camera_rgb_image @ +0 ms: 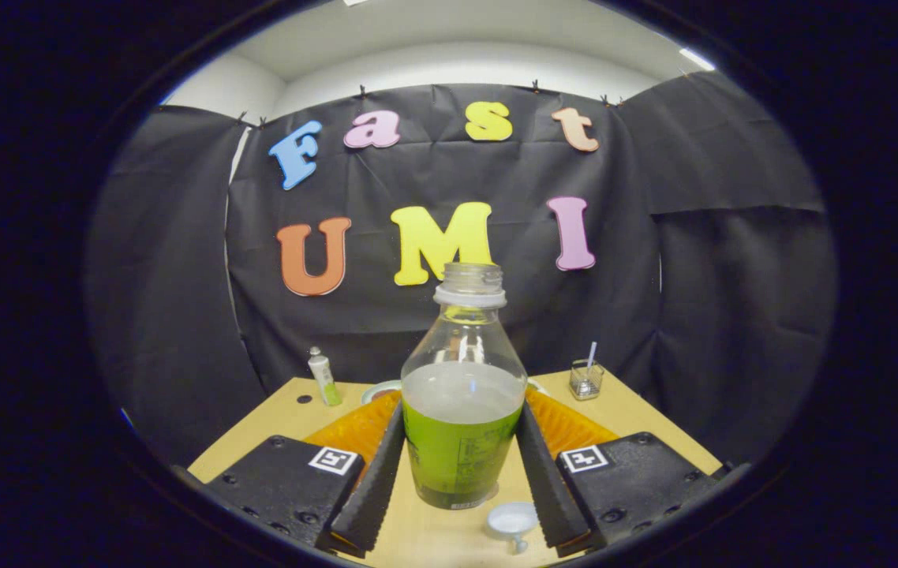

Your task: Take the bottle from table, then pour the juice into the cup, finally place the bottle on the coaster

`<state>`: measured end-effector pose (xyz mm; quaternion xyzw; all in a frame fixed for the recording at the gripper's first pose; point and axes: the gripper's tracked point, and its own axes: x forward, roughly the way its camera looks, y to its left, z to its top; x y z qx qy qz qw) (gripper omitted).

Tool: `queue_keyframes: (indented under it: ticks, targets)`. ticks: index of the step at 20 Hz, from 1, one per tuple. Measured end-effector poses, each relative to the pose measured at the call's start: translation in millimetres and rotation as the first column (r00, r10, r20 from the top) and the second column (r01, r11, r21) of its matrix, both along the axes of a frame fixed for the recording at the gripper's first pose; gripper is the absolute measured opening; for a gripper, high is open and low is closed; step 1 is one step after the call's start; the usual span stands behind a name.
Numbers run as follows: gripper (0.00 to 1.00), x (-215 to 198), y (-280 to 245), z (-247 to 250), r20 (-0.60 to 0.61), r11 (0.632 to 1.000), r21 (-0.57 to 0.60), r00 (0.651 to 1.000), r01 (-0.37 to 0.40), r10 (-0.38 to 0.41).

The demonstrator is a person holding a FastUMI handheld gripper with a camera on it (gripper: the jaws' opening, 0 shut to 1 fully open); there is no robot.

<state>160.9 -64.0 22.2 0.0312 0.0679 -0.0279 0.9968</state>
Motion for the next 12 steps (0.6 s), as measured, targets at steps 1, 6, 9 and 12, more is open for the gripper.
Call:
queue_keyframes:
  ticks: [1,6,9,12]
  targets:
    - [0.79,-4,-1,5,-0.005,0.999,-0.032,1.0,0.015,-0.015]
    - [0.79,-4,-7,11,-0.005,0.995,-0.091,0.999,0.037,-0.038]
    - [0.79,0,-9,4,-0.006,0.992,-0.11,0.998,0.057,-0.058]
    - [0.79,12,-12,-24,-0.017,0.994,-0.099,0.998,0.055,-0.057]
